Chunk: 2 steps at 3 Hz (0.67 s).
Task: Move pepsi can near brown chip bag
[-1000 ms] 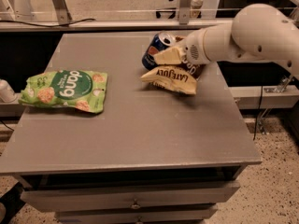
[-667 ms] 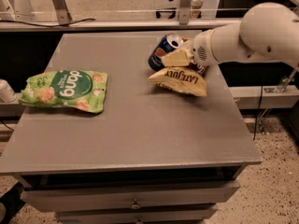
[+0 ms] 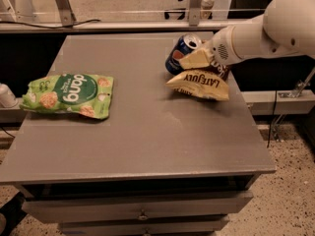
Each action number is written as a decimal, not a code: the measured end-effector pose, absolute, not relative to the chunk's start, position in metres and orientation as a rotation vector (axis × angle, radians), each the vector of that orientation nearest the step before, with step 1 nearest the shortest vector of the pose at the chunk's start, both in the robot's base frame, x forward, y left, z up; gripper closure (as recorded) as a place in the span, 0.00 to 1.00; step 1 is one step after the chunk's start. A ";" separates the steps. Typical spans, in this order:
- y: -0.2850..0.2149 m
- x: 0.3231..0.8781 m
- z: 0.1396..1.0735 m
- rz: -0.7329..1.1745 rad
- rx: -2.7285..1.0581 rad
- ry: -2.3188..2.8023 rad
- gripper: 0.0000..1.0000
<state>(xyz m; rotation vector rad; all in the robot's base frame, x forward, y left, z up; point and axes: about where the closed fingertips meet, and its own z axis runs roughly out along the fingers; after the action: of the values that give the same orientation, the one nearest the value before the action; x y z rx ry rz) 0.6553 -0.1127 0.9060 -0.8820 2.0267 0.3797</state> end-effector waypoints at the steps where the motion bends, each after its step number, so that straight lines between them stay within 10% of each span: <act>1: -0.092 0.666 0.906 0.416 -0.949 1.992 1.00; 2: -0.070 0.677 0.907 0.449 -1.021 1.957 1.00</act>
Offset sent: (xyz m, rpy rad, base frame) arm 0.0379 0.0682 0.0045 -0.0001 -0.0316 0.2217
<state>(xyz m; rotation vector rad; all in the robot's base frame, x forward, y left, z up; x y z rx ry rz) 0.6774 -0.0696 0.9069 -1.0212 1.9569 0.4486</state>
